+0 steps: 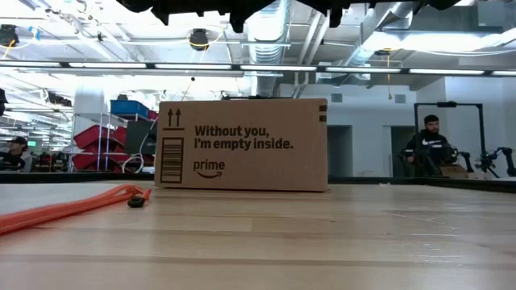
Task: Unpack boxes
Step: Open the cardboard box with the silver cutter
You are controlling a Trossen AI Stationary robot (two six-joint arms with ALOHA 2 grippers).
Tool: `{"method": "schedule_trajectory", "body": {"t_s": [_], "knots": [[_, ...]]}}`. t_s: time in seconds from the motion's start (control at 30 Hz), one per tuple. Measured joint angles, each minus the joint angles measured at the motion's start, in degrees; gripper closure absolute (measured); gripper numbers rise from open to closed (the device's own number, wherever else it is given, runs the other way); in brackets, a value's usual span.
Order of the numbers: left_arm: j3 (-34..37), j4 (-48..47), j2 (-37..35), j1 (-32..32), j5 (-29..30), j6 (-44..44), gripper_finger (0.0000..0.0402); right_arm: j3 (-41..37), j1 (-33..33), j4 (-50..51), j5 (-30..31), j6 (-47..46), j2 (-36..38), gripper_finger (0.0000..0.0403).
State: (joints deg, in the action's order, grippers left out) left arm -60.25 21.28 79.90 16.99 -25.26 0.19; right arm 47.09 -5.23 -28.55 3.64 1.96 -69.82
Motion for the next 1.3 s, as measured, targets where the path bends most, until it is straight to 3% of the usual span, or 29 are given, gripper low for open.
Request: {"method": "schedule_trajectory", "body": {"t_s": [0.4, 1.3], "knots": [[-0.1, 0.2, -0.1, -0.4, -0.2, -0.4, 0.0214, 0.4, 1.0, -2.7, 0.4, -0.1, -2.5, 0.0287], [0.0, -1.4, -1.0, -0.2, 0.2, -0.6, 0.0214, 2.0, 0.8, 2.8, 0.6, 1.6, -0.8, 0.0287]]}}
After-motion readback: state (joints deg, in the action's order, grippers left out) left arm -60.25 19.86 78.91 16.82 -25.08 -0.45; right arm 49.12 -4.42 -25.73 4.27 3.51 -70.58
